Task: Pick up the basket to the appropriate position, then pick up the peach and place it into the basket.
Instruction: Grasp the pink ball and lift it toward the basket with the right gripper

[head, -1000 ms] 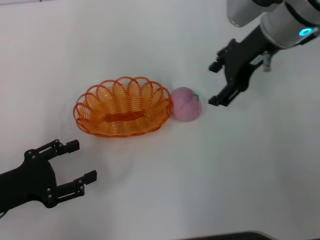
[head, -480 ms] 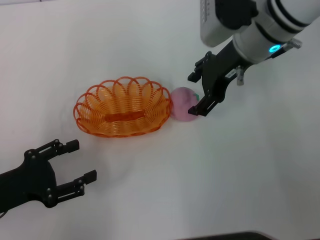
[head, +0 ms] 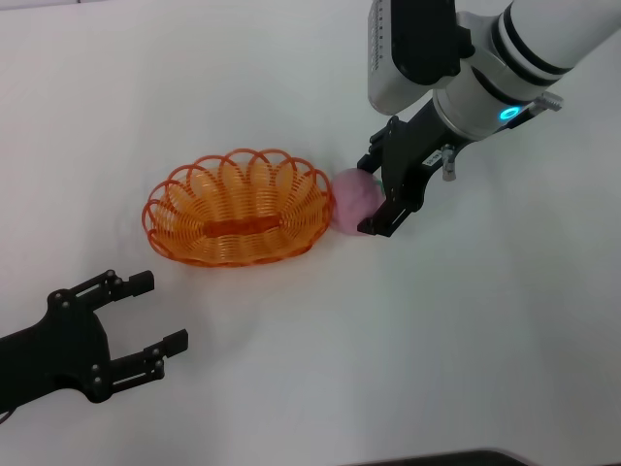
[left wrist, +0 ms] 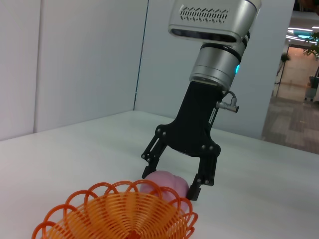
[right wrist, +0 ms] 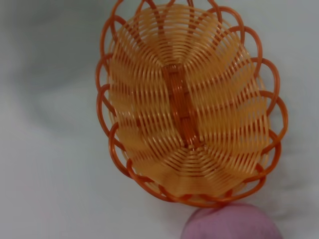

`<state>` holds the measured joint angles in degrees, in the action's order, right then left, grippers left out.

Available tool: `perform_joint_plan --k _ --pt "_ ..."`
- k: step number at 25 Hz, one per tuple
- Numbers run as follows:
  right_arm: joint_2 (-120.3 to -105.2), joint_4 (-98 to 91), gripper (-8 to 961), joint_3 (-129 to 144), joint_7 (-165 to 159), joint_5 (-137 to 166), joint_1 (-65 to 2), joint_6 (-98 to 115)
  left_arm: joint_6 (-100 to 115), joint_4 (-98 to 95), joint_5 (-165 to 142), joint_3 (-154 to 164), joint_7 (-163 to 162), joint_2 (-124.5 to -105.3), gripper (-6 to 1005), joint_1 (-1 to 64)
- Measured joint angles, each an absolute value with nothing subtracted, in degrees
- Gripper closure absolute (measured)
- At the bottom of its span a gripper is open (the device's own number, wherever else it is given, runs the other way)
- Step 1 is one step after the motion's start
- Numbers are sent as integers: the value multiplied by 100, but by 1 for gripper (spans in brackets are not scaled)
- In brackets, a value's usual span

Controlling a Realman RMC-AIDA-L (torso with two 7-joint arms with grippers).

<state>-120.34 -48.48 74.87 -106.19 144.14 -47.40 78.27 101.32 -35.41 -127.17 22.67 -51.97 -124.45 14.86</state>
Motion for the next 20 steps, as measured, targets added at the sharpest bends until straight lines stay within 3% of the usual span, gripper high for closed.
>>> perform_joint_plan --k 9,20 --pt "-12032 -4899 193 7506 -10668 14413 -4677 7658 10110 -3542 -12718 2268 -5195 -12445 201 1476" --pt "-12032 -4907 437 7507 -10706 14409 -4667 7724 10092 -3545 -12718 2267 -5209 -12445 201 1468"
